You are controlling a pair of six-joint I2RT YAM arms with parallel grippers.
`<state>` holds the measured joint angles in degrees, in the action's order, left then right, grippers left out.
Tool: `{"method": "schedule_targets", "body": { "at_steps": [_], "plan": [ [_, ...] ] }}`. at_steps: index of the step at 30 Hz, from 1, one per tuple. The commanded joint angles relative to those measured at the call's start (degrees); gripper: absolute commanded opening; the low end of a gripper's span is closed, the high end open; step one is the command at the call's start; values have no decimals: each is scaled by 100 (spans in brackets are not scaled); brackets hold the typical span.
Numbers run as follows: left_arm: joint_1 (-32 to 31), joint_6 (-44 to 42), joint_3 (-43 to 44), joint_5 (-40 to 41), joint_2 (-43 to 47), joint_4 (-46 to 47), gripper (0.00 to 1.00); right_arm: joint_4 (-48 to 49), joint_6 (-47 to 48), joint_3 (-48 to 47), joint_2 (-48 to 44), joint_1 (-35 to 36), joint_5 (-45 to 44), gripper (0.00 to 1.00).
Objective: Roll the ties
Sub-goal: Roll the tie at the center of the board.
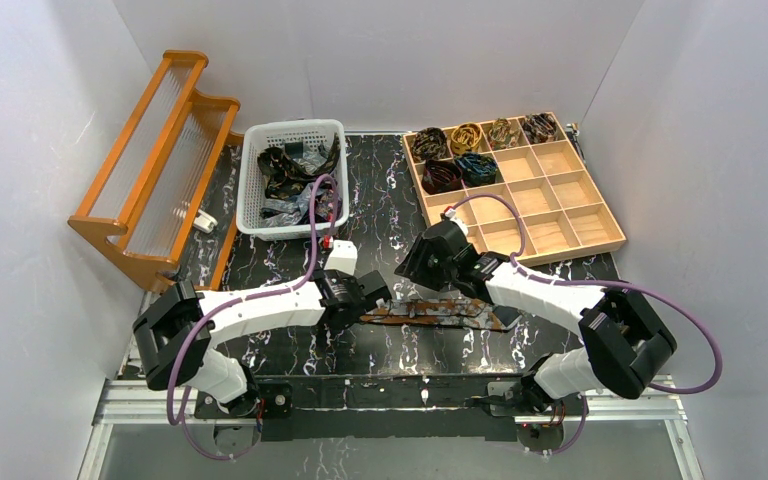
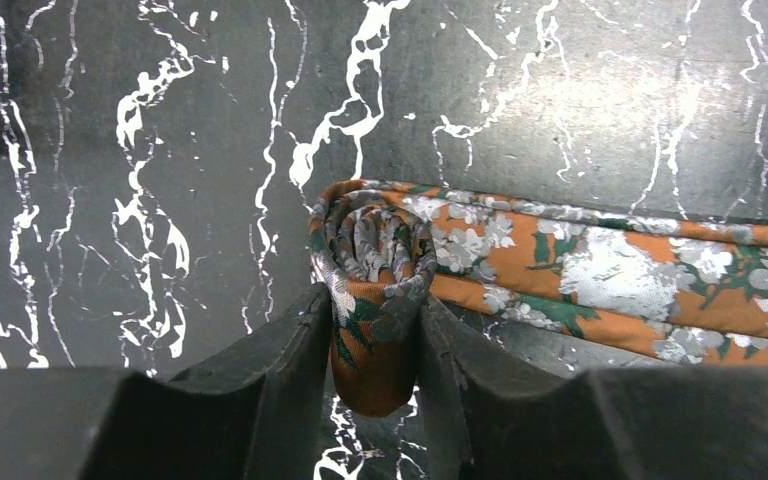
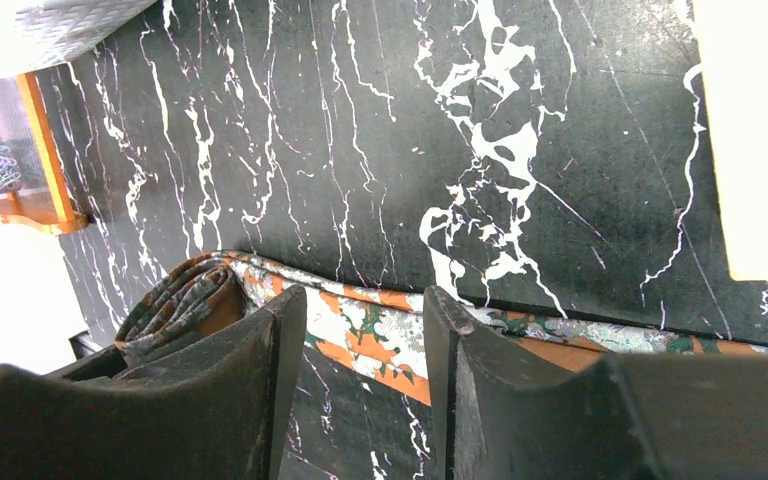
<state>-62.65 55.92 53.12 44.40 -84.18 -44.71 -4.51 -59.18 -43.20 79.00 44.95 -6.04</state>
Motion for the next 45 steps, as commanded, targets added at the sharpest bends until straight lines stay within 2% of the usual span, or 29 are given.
{"method": "schedule_targets", "body": {
  "at_steps": [1,10,22,27,32,35,39,45],
  "plan": [
    [-45,-34,163,-81,32,183,36,-25,23,47,-184,-55,-64,57],
    [-45,-312,-205,-819,320,1155,49,14,113,46,-81,-134,177,64],
    [-28,-781,-259,-1549,216,1791,54,-49,420,-274,260,-169,558,71],
    [-15,-839,-59,-1443,805,1734,62,274,801,-386,333,-175,1117,79],
    [220,-982,-59,-1281,1594,1453,69,739,888,-398,478,-168,1729,81],
    [625,-1020,-307,-1453,1965,1304,71,989,894,-420,592,-97,2001,81],
    [1618,-1042,-893,-2095,2545,1375,73,897,1582,-845,710,281,1975,82],
    [3185,-1029,-1801,-3484,3152,1809,77,18,2749,-1859,1217,809,1434,81]
  ]
}}
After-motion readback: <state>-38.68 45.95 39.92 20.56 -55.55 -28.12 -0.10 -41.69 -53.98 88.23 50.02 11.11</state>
